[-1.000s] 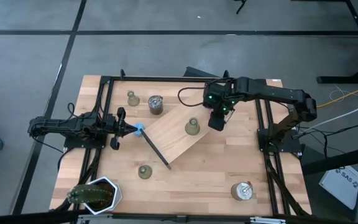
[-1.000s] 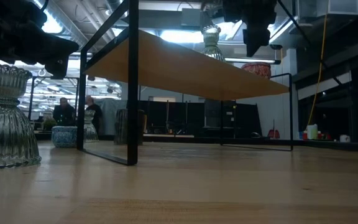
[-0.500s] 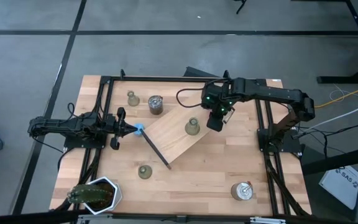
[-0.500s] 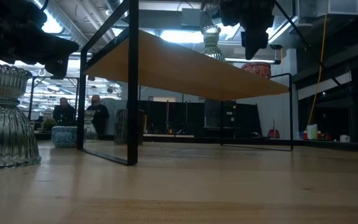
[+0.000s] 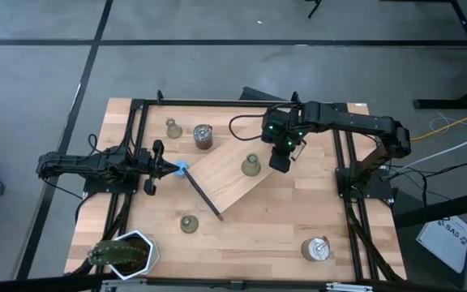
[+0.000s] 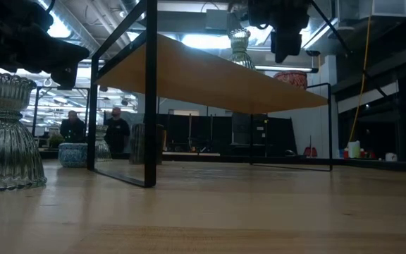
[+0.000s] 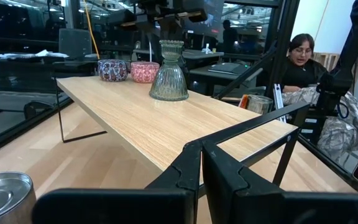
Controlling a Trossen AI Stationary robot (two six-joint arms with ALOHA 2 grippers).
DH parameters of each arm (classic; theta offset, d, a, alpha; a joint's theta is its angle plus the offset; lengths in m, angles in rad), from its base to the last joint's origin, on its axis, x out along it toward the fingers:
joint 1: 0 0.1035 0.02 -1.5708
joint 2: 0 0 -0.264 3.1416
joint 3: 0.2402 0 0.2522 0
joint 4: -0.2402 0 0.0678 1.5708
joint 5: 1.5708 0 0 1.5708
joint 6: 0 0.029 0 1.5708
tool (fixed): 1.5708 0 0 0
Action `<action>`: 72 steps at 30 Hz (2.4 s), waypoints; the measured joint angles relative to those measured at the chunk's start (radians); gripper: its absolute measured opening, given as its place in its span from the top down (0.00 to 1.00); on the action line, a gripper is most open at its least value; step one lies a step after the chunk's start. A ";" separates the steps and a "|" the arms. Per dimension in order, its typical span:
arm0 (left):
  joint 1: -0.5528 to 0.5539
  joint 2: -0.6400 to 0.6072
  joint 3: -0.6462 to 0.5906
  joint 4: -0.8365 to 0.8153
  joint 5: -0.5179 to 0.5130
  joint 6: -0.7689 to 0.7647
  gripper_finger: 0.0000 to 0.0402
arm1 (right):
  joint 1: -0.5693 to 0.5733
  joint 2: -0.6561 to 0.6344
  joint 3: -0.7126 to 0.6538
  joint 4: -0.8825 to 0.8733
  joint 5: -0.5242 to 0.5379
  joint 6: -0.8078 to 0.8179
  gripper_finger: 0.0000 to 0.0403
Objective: Pick & Place candle stick holders
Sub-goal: Put the pink patterned scented candle on the shelf
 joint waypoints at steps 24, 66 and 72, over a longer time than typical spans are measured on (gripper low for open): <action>0.000 0.000 0.000 0.000 0.000 0.000 0.97 | 0.005 0.025 0.000 -0.019 0.028 0.012 1.00; 0.000 0.000 0.000 0.000 0.000 0.000 0.97 | 0.004 0.025 0.000 -0.180 0.238 0.072 1.00; 0.000 0.000 0.000 0.000 0.000 0.000 0.97 | 0.004 0.024 0.000 -0.179 0.237 0.072 1.00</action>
